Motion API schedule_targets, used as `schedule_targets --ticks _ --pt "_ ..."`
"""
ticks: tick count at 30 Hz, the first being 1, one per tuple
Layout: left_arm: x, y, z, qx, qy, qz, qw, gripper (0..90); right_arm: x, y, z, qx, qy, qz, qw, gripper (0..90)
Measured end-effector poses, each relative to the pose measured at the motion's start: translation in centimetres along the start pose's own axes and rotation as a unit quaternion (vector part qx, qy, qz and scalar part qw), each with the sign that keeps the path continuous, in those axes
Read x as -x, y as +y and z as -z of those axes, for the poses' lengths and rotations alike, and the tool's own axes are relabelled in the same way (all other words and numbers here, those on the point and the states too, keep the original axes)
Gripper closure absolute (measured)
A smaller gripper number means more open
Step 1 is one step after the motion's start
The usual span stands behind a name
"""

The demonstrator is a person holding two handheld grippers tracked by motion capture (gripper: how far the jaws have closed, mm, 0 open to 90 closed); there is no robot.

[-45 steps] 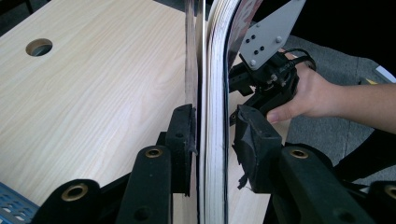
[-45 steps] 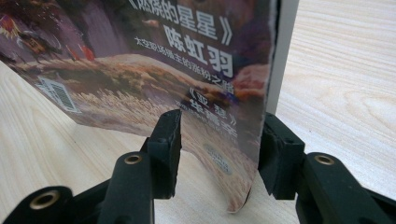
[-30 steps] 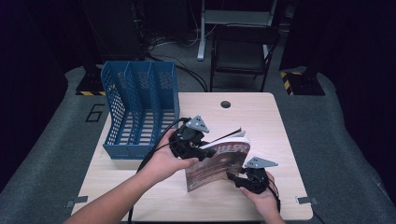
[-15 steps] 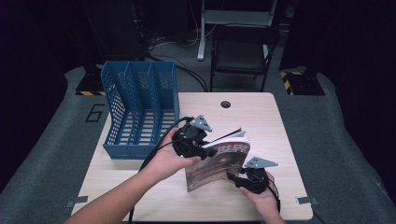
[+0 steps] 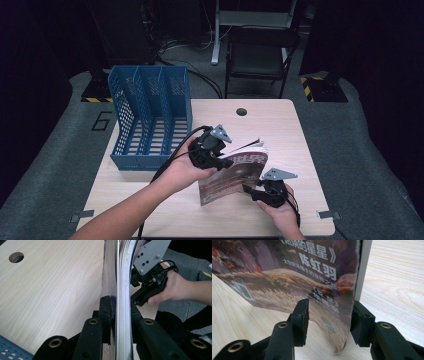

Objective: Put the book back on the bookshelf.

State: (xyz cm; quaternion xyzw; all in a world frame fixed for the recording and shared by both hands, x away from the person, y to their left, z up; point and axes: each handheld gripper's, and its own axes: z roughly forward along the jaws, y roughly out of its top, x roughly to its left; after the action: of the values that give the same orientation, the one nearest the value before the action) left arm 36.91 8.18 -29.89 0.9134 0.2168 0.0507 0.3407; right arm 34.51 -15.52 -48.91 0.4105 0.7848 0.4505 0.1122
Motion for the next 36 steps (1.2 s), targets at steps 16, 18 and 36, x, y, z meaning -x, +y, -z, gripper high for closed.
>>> schedule_targets --ticks 16,18,36 --pt "-0.03 0.25 0.06 -0.013 0.004 -0.002 0.9999 83.9 0.01 -0.02 0.01 -0.002 -0.004 -0.004 1.0 53.7" --pt "-0.14 0.26 0.05 -0.013 0.004 -0.002 0.9999 83.9 0.02 -0.03 -0.02 -0.002 -0.003 -0.003 1.0 53.7" --pt "-0.07 0.91 0.04 -0.041 0.004 -0.012 0.9991 84.0 0.08 -0.04 -0.03 -0.001 -0.004 0.001 1.0 53.4"
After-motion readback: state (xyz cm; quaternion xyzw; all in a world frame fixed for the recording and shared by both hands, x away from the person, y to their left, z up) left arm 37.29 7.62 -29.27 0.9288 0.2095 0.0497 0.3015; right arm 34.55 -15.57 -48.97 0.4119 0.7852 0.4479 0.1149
